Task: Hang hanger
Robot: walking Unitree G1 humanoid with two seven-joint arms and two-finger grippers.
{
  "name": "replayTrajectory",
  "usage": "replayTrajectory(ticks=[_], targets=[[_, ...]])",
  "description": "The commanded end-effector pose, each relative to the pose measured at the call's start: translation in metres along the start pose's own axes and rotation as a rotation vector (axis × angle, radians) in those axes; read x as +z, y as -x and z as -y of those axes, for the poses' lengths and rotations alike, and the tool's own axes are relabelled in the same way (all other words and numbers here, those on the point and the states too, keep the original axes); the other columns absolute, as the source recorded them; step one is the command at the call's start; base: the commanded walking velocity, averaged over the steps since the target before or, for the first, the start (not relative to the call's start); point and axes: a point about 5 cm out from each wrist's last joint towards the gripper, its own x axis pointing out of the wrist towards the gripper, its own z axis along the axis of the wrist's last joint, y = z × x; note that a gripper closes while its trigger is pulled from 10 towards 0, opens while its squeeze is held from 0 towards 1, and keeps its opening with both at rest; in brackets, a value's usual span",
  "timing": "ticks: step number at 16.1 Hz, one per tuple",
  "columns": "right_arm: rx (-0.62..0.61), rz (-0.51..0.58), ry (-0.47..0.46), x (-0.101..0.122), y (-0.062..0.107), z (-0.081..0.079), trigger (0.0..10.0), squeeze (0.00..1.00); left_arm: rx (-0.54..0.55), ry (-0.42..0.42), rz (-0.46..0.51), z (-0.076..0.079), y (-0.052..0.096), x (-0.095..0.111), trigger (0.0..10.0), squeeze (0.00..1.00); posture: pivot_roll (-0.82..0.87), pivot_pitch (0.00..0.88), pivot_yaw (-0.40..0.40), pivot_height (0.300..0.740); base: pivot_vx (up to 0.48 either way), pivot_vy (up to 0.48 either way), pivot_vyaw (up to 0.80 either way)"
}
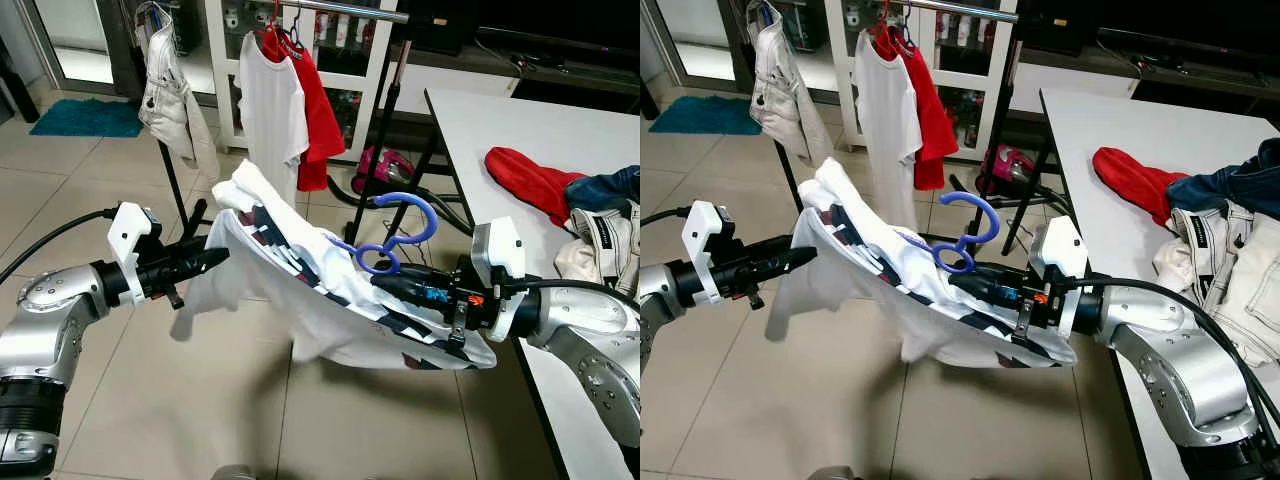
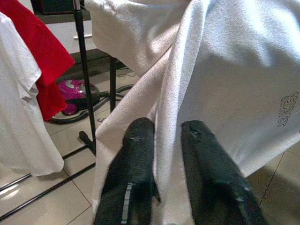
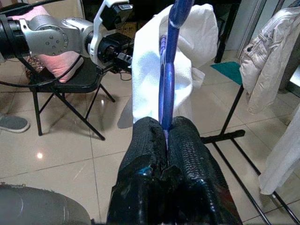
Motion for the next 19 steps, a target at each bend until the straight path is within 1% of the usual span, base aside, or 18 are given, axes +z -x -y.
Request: replayTrajectory(ticks=[1, 6, 8, 12, 14, 16, 17, 19], targets=[[0.000, 0.030, 0.041, 0.013, 0.003, 0.001, 10.0, 0.00, -0.008, -0.001, 0.012, 0.000, -0.002, 0.003, 0.0, 0.00, 0.09, 0.000, -0.056, 0.740, 0.000, 0.000, 0.00], [-0.001, 0.040, 0.038, 0.014, 0.002, 0.001, 10.0, 0.00, -0.017, 0.009, 0.009, 0.001, -0.004, 0.000, 0.0, 0.00, 0.09, 0.000, -0.053, 0.740, 0.000, 0.000, 0.00], [-0.008, 0.051, 0.035, 0.014, 0.002, 0.002, 10.0, 0.00, 0.007, -0.002, 0.003, 0.000, -0.006, -0.003, 0.0, 0.00, 0.09, 0.000, -0.050, 0.740, 0.000, 0.000, 0.00], [-0.027, 0.071, 0.029, 0.015, 0.001, 0.003, 10.0, 0.00, 0.055, -0.010, 0.034, -0.002, -0.008, -0.003, 0.0, 0.00, 0.09, 0.000, -0.045, 0.740, 0.000, 0.000, 0.00], [-0.093, 0.097, 0.041, 0.019, 0.002, 0.010, 10.0, 0.00, 0.118, 0.004, 0.048, -0.001, -0.006, -0.011, 0.0, 0.00, 0.09, 0.000, -0.044, 0.740, 0.000, 0.000, 0.00], [-0.146, 0.112, 0.048, 0.021, 0.003, 0.016, 10.0, 0.00, 0.158, 0.018, 0.049, 0.003, -0.004, -0.020, 0.0, 0.00, 0.09, 0.000, -0.044, 0.740, 0.000, 0.000, 0.00], [-0.203, 0.122, 0.052, 0.022, 0.004, 0.023, 10.0, 0.00, 0.187, 0.033, 0.037, 0.007, -0.001, -0.030, 0.0, 0.00, 0.09, 0.000, -0.047, 0.740, 0.000, 0.000, 0.00], [-0.220, 0.139, 0.051, 0.024, 0.004, 0.025, 10.0, 0.00, 0.204, 0.044, 0.026, 0.011, 0.001, -0.037, 0.0, 0.00, 0.10, 0.000, -0.051, 0.740, 0.000, 0.000, 0.00]])
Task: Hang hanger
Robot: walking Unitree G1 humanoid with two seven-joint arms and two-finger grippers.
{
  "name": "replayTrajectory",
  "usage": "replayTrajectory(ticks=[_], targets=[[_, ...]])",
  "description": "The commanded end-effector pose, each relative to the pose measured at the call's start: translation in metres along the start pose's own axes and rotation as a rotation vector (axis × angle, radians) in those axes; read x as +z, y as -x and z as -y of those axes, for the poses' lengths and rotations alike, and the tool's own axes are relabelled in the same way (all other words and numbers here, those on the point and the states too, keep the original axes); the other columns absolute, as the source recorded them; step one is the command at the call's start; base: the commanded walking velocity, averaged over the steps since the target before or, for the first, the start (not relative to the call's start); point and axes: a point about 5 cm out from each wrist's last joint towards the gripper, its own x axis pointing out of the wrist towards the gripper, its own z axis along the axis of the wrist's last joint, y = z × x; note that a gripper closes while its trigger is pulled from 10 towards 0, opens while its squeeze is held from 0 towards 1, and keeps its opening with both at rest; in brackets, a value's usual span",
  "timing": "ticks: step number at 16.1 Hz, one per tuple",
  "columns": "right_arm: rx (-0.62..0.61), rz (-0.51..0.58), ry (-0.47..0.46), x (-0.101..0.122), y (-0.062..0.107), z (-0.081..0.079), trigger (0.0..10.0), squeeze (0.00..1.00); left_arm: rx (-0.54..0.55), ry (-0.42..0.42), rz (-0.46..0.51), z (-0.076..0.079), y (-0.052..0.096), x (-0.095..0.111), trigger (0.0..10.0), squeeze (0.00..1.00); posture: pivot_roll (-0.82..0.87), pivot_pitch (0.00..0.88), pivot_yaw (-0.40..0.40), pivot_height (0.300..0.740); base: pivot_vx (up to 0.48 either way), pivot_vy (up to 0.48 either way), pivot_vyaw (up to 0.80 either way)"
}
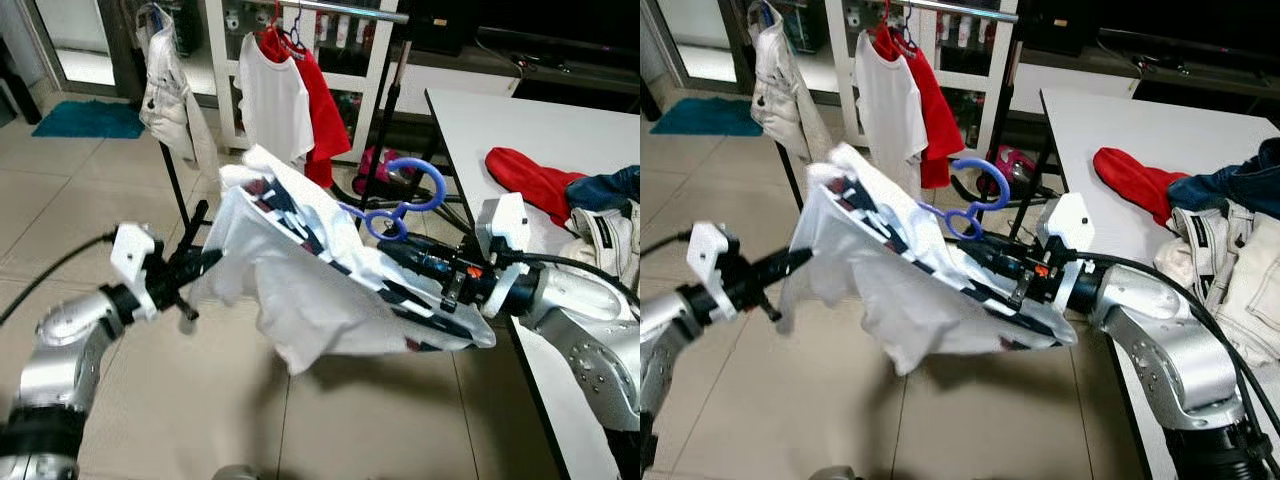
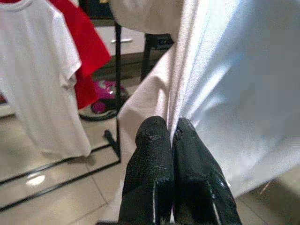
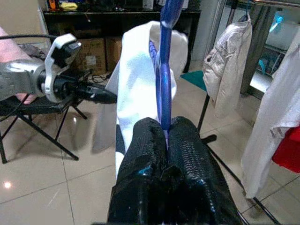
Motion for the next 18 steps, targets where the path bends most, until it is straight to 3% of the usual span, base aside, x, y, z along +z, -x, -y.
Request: replayTrajectory(ticks=[1, 12, 18], targets=[[-0.053, 0.096, 0.061, 0.022, 0.005, 0.009, 10.0, 0.00, 0.023, 0.009, -0.027, 0.002, 0.003, -0.008, 0.0, 0.00, 0.10, 0.000, -0.051, 0.740, 0.000, 0.000, 0.00], [-0.208, 0.189, 0.064, 0.035, 0.004, 0.027, 10.0, 0.00, 0.001, 0.022, -0.144, 0.035, 0.009, -0.053, 0.0, 0.00, 0.10, 0.000, -0.047, 0.740, 0.000, 0.000, 0.00], [-0.197, 0.192, 0.079, 0.037, 0.000, 0.027, 10.0, 0.00, 0.007, 0.001, -0.143, 0.037, 0.006, -0.053, 0.0, 0.00, 0.10, 0.000, -0.054, 0.740, 0.000, 0.000, 0.00]])
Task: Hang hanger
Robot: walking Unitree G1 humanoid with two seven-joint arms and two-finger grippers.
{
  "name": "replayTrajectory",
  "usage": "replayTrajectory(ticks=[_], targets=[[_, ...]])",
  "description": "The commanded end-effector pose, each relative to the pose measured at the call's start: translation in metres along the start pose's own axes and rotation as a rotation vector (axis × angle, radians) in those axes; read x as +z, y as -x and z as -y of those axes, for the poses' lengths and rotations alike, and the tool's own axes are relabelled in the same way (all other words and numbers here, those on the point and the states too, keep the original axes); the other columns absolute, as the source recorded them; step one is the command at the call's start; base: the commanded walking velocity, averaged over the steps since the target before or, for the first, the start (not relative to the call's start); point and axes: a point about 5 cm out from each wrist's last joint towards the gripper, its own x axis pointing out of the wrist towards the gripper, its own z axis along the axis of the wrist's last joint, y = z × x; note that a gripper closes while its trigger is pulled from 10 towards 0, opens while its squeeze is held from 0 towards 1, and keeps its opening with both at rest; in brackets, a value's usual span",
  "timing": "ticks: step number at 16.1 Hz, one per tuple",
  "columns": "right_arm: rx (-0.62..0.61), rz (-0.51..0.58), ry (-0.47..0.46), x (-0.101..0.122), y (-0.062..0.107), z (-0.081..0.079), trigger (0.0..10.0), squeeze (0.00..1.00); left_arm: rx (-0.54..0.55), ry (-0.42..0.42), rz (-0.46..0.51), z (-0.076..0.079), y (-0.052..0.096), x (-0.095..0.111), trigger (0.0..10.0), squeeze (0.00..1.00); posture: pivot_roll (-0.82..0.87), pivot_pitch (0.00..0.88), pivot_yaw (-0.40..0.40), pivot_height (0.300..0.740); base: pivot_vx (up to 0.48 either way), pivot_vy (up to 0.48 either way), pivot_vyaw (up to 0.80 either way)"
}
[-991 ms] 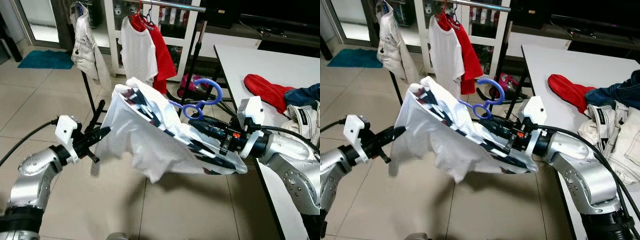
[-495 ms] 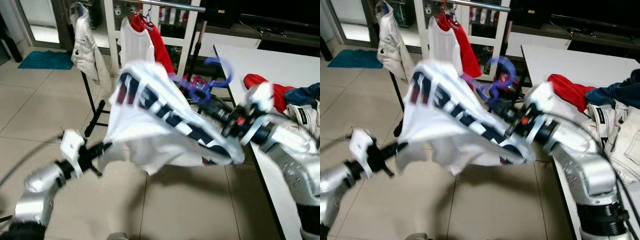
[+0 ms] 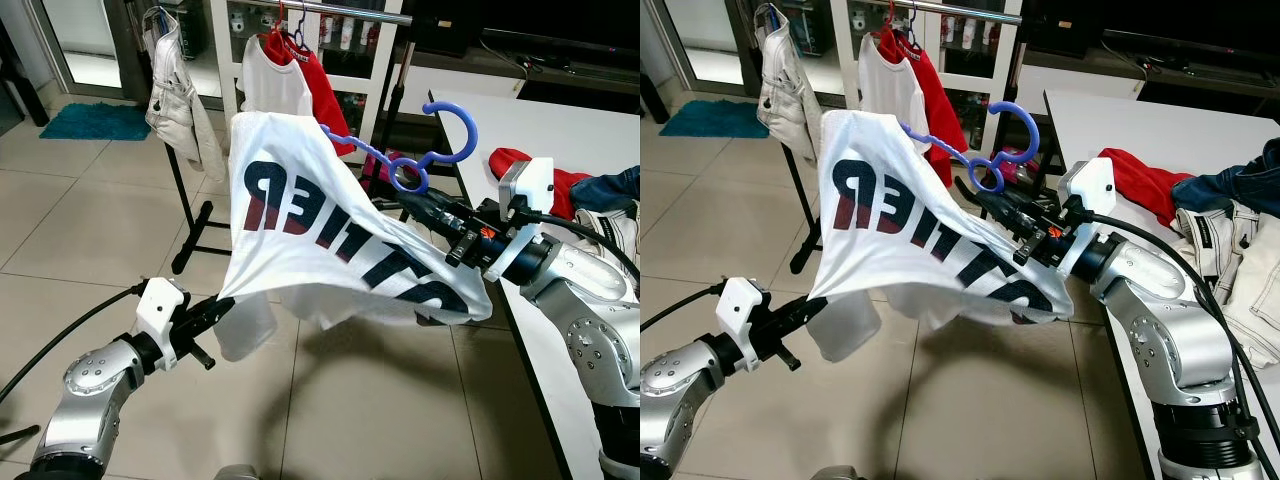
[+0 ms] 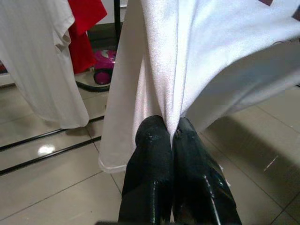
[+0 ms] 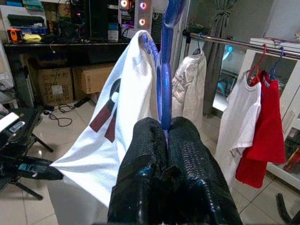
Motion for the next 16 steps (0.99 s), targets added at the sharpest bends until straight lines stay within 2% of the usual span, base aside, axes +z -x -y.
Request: replayTrajectory(ticks=[1, 5, 8, 9, 10, 11, 14, 15, 16], targets=[[-0.033, 0.080, 0.058, 0.018, 0.000, 0.007, 10.0, 0.00, -0.014, -0.006, -0.042, 0.002, 0.000, -0.006, 0.0, 0.00, 0.10, 0.000, -0.055, 0.740, 0.000, 0.000, 0.00], [-0.047, 0.085, 0.067, 0.020, -0.003, 0.010, 10.0, 0.00, -0.036, -0.062, -0.118, 0.010, 0.004, -0.021, 0.0, 0.00, 0.11, 0.000, -0.062, 0.740, 0.000, 0.000, 0.00], [-0.045, 0.085, 0.067, 0.020, -0.005, 0.009, 10.0, 0.00, 0.002, -0.054, -0.111, 0.009, 0.004, -0.022, 0.0, 0.00, 0.11, 0.000, -0.068, 0.740, 0.000, 0.000, 0.00], [-0.038, 0.083, 0.068, 0.019, -0.007, 0.009, 10.0, 0.00, 0.049, -0.061, -0.104, 0.004, 0.003, -0.020, 9.5, 0.00, 0.11, 0.000, -0.068, 0.740, 0.000, 0.000, 0.00], [-0.034, 0.082, 0.069, 0.019, -0.007, 0.008, 10.0, 0.00, 0.081, -0.067, -0.099, 0.001, 0.002, -0.019, 9.5, 0.00, 0.11, 0.000, -0.068, 0.740, 0.000, 0.000, 0.00], [-0.020, 0.061, 0.081, 0.017, -0.009, 0.006, 10.0, 0.00, 0.075, -0.044, -0.065, -0.001, 0.001, -0.014, 10.0, 1.00, 0.11, 0.000, -0.069, 0.740, 0.000, 0.000, 0.00], [-0.034, -0.020, 0.127, 0.010, -0.010, 0.008, 10.0, 0.00, 0.039, -0.054, -0.024, -0.003, 0.004, -0.004, 10.0, 1.00, 0.10, 0.000, -0.071, 0.740, 0.000, 0.000, 0.00], [-0.076, -0.092, 0.163, 0.003, -0.013, 0.013, 10.0, 0.00, 0.018, -0.084, -0.020, -0.007, 0.012, 0.005, 10.0, 1.00, 0.10, 0.000, -0.077, 0.740, 0.000, 0.000, 0.00], [-0.083, -0.101, 0.169, 0.002, -0.013, 0.013, 10.0, 0.00, 0.016, -0.092, -0.022, -0.008, 0.013, 0.006, 10.0, 1.00, 0.10, 0.000, -0.078, 0.740, 0.000, 0.000, 0.00]])
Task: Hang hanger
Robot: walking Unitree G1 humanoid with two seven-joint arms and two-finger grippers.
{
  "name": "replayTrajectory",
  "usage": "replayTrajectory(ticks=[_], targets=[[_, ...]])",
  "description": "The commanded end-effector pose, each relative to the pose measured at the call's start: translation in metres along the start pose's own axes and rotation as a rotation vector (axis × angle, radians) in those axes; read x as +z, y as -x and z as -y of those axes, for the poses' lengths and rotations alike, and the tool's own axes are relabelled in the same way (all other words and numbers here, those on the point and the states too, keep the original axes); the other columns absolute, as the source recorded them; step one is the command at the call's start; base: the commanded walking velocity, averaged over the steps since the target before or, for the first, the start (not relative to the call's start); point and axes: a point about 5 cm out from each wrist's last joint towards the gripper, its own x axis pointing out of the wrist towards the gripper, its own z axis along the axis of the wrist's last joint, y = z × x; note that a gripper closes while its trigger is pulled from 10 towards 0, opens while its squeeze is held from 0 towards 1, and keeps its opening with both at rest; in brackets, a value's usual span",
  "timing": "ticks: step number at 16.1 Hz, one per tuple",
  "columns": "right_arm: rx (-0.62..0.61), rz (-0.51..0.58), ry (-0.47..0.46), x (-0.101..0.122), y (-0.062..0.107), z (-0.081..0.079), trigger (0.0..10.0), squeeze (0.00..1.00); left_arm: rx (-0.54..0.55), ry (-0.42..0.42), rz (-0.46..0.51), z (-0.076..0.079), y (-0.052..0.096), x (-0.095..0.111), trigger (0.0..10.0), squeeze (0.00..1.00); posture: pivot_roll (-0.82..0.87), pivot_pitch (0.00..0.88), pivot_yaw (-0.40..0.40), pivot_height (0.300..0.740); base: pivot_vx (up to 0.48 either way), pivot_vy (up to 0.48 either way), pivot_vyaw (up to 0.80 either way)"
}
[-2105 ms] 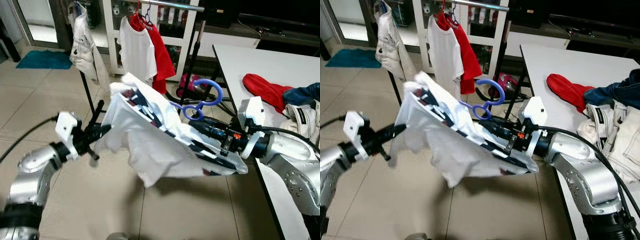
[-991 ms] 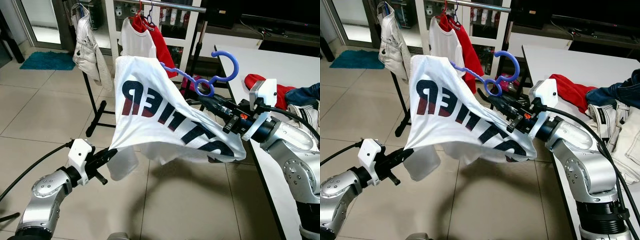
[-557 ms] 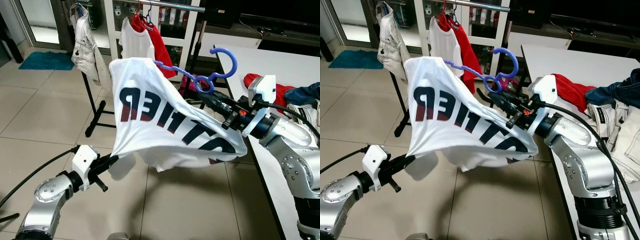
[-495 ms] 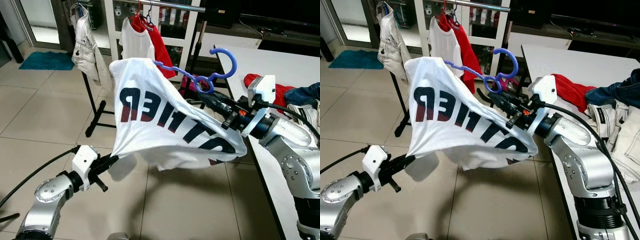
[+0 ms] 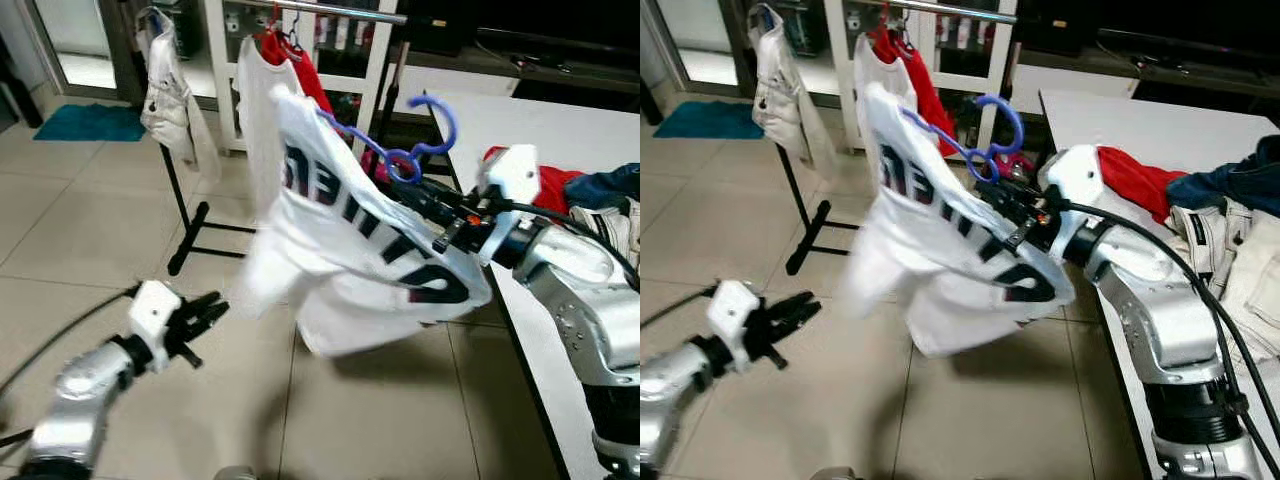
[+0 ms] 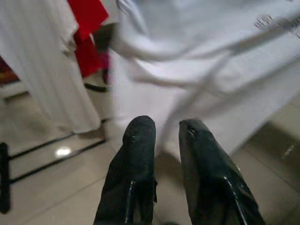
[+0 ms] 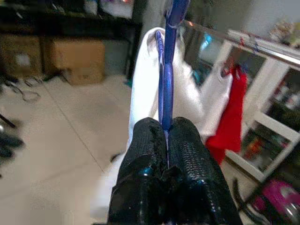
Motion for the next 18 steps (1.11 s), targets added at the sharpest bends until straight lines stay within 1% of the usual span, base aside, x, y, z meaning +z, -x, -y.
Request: replayTrajectory(ticks=[1, 2, 3, 4, 6, 7, 8, 9, 10, 11, 12, 13, 14, 15, 16, 17, 18], targets=[[-0.009, -0.004, 0.042, 0.004, -0.002, 0.002, 10.0, 0.00, -0.017, -0.010, 0.003, -0.001, 0.003, 0.005, 10.0, 1.00, 0.11, 0.000, -0.081, 0.740, 0.000, 0.000, 0.00], [0.013, -0.022, 0.066, 0.003, -0.004, -0.001, 10.0, 0.00, -0.017, -0.039, 0.017, -0.006, 0.006, 0.015, 10.0, 1.00, 0.11, 0.000, -0.086, 0.740, 0.000, 0.000, 0.00], [0.038, -0.033, 0.086, 0.002, -0.007, -0.004, 10.0, 0.00, 0.007, -0.079, 0.044, -0.015, 0.006, 0.028, 10.0, 1.00, 0.12, 0.000, -0.090, 0.740, 0.000, 0.000, 0.00], [0.051, -0.039, 0.103, 0.002, -0.007, -0.005, 10.0, 0.00, 0.022, -0.102, 0.069, -0.021, 0.005, 0.037, 10.0, 1.00, 0.12, 0.000, -0.092, 0.740, 0.000, 0.000, 0.00], [0.102, -0.052, 0.154, 0.001, -0.008, -0.008, 10.0, 0.00, 0.054, -0.151, 0.161, -0.038, 0.002, 0.070, 10.0, 1.00, 0.11, 0.000, -0.089, 0.740, 0.000, 0.000, 0.00], [0.137, -0.046, 0.171, 0.003, -0.007, -0.009, 10.0, 0.00, 0.064, -0.178, 0.212, -0.046, 0.002, 0.090, 10.0, 1.00, 0.11, 0.000, -0.088, 0.740, 0.000, 0.000, 0.00], [0.180, -0.040, 0.181, 0.005, -0.004, -0.011, 10.0, 0.00, 0.065, -0.225, 0.241, -0.052, 0.001, 0.108, 10.0, 1.00, 0.11, 0.000, -0.088, 0.740, 0.000, 0.000, 0.00], [0.197, -0.046, 0.190, 0.006, -0.003, -0.011, 10.0, 0.00, 0.056, -0.251, 0.256, -0.054, -0.003, 0.120, 10.0, 1.00, 0.11, 0.000, -0.087, 0.740, 0.000, 0.000, 0.00], [0.193, -0.062, 0.199, 0.005, -0.003, -0.010, 10.0, 0.00, 0.022, -0.292, 0.256, -0.050, -0.010, 0.130, 10.0, 1.00, 0.11, 0.000, -0.085, 0.740, 0.000, 0.000, 0.00], [0.180, -0.074, 0.200, 0.005, -0.005, -0.010, 10.0, 0.00, -0.030, -0.306, 0.288, -0.041, -0.020, 0.141, 10.0, 0.09, 0.11, 0.000, -0.082, 0.740, 0.000, 0.000, 0.00], [0.171, -0.072, 0.187, 0.005, -0.006, -0.012, 10.0, 0.00, -0.066, -0.309, 0.318, -0.033, -0.028, 0.148, 10.0, 0.00, 0.11, 0.000, -0.078, 0.740, 0.000, 0.000, 0.00], [0.169, -0.067, 0.179, 0.005, -0.007, -0.012, 10.0, 0.00, -0.079, -0.313, 0.326, -0.030, -0.030, 0.150, 10.0, 0.00, 0.10, 0.000, -0.075, 0.740, 0.000, 0.000, 0.00], [0.187, -0.049, 0.160, 0.006, -0.006, -0.016, 10.0, 0.00, -0.067, -0.311, 0.329, -0.032, -0.032, 0.151, 10.0, 0.00, 0.10, 0.000, -0.069, 0.740, 0.000, 0.000, 0.00], [0.244, -0.003, 0.116, 0.010, -0.002, -0.021, 10.0, 0.00, -0.030, -0.325, 0.302, -0.045, -0.027, 0.149, 10.0, 0.00, 0.09, 0.000, -0.068, 0.740, 0.000, 0.000, 0.00], [0.299, 0.020, 0.092, 0.012, 0.003, -0.024, 10.0, 0.00, -0.020, -0.334, 0.288, -0.053, -0.021, 0.149, 10.0, 0.00, 0.09, 0.000, -0.066, 0.740, 0.000, 0.000, 0.00], [0.308, 0.022, 0.090, 0.013, 0.004, -0.025, 10.0, 0.00, -0.021, -0.334, 0.287, -0.054, -0.020, 0.150, 10.0, 0.00, 0.09, 0.000, -0.066, 0.740, 0.000, 0.000, 0.00], [0.349, 0.021, 0.082, 0.012, 0.009, -0.026, 10.0, 0.00, -0.056, -0.312, 0.287, -0.059, -0.014, 0.155, 10.0, 0.00, 0.09, 0.000, -0.067, 0.740, 0.000, 0.000, 0.00]])
